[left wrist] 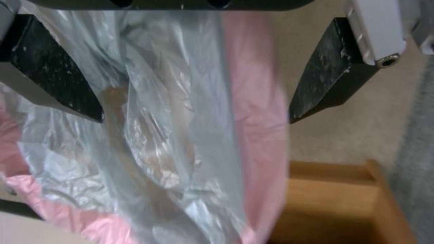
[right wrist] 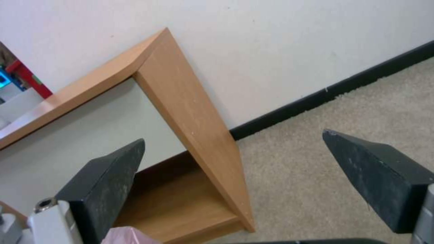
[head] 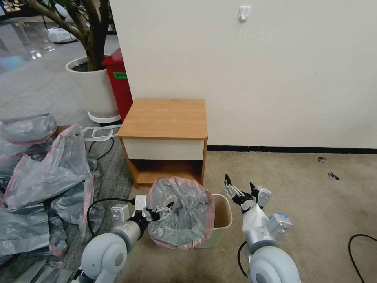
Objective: Pick up the garbage bag from the table and place it over the trash can.
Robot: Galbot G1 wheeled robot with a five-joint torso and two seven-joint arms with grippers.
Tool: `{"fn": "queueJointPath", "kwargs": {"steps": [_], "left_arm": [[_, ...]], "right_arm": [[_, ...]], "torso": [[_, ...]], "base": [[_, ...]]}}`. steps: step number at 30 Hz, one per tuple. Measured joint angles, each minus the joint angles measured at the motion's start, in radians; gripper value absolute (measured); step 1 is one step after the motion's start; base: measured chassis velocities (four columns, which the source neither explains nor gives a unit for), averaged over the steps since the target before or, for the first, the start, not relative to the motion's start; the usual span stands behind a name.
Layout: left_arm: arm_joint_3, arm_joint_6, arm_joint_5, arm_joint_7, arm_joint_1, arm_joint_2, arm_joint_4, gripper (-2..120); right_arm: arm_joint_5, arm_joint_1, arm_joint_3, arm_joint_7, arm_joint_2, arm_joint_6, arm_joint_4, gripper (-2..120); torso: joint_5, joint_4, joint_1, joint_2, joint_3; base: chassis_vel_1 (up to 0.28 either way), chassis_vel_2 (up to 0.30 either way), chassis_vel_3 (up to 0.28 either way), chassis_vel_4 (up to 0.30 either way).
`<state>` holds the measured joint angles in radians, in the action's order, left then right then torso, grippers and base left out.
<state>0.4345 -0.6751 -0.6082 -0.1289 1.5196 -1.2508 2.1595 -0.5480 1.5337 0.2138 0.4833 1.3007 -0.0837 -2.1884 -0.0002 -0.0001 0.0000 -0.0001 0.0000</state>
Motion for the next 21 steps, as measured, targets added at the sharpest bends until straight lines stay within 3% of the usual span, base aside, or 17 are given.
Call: {"fn": "queueJointPath", "kwargs": {"steps": [5,10,14,21], "left_arm": [[0.047,0.019,-0.003,0.003,0.072,0.005,0.141,100],[0.052,0.014,-0.041,0.005,0.067,0.009,0.182,100],[0.012,-0.018,-0.109,0.012,0.007,0.024,0.092,100],[-0.022,-0.037,-0.132,0.042,-0.071,0.018,-0.035,97]], "right_arm": [[0.006,0.002,0.001,-0.001,0.005,0.001,0.005,100],[0.014,-0.003,-0.01,-0.001,0.011,0.001,0.009,100],[0.028,-0.004,-0.023,-0.003,0.017,0.002,0.008,100],[0.039,0.016,-0.018,-0.007,0.015,0.012,0.001,100]], "torso": [[0.0003,0.0003,0.0,0.0,0.0],[0.0004,0.0002,0.0,0.0,0.0],[0.0001,0.0001,0.0,0.0,0.0],[0.0,0.0001,0.0,0.0,0.0]], "base": [[0.0,0.0,0.0,0.0],[0.0,0.0,0.0,0.0],[0.0,0.0,0.0,0.0],[0.0,0.0,0.0,0.0]]}}
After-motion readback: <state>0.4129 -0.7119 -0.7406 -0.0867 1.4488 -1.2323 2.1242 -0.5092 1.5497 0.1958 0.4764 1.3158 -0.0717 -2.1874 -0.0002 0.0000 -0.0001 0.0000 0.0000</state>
